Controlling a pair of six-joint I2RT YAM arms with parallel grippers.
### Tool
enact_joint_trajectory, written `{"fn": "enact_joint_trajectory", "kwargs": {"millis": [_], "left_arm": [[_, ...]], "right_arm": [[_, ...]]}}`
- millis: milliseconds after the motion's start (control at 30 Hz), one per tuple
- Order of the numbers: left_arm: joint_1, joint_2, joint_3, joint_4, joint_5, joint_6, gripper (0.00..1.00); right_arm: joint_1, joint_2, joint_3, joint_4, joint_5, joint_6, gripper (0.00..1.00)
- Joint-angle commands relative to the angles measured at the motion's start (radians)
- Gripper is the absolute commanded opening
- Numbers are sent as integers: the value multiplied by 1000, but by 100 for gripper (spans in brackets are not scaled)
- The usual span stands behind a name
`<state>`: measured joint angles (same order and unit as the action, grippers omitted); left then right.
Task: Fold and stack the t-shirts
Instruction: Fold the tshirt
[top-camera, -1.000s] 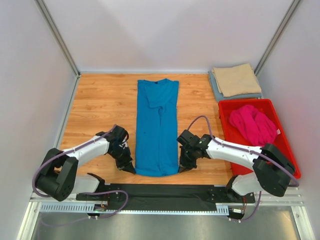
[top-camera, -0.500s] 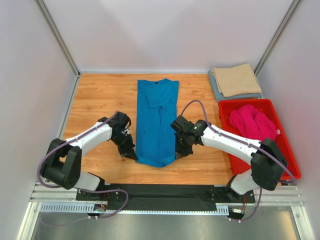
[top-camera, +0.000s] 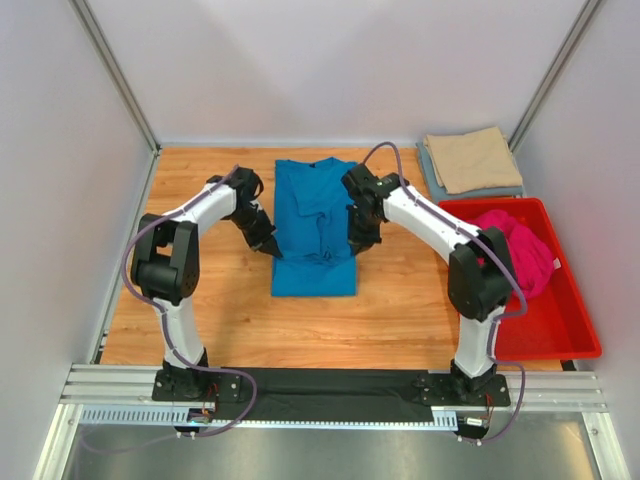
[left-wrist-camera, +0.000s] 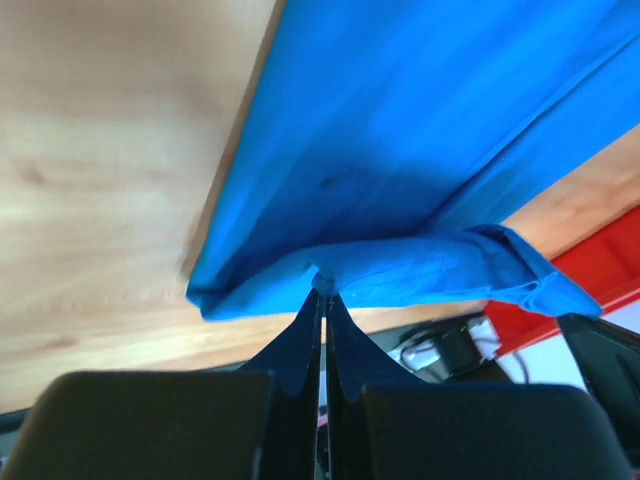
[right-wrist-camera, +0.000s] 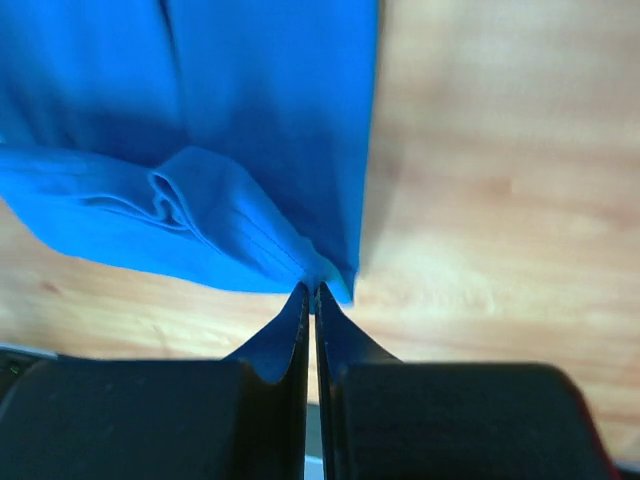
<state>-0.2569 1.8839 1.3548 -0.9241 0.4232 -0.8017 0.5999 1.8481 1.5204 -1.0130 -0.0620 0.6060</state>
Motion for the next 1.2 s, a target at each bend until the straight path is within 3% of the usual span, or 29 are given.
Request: {"fn": "enact_joint_trajectory", "kwargs": {"millis": [0,233,333,767,1000,1167], "left_arm": [[22,75,156,-65,-26,6,0],[65,228,378,-87,-14,-28,0],[73,276,446,-93,-21,-36,0],[93,377,595,-116,-44,-48,0],[96,340,578,-134,-115,-65,0],[96,334,537,-65,-90,-82,0]], "right_arm": [[-52,124,223,-70,-7,-90,0],[-129,341,576,-193,-19,-161,0],[-153,384,635,-176,-32,-170,0],[-169,416,612,-1,-79,-132,0],[-169,435,624,14,-78,-129,0],[-172,444,624,30,-75,-109,0]]}}
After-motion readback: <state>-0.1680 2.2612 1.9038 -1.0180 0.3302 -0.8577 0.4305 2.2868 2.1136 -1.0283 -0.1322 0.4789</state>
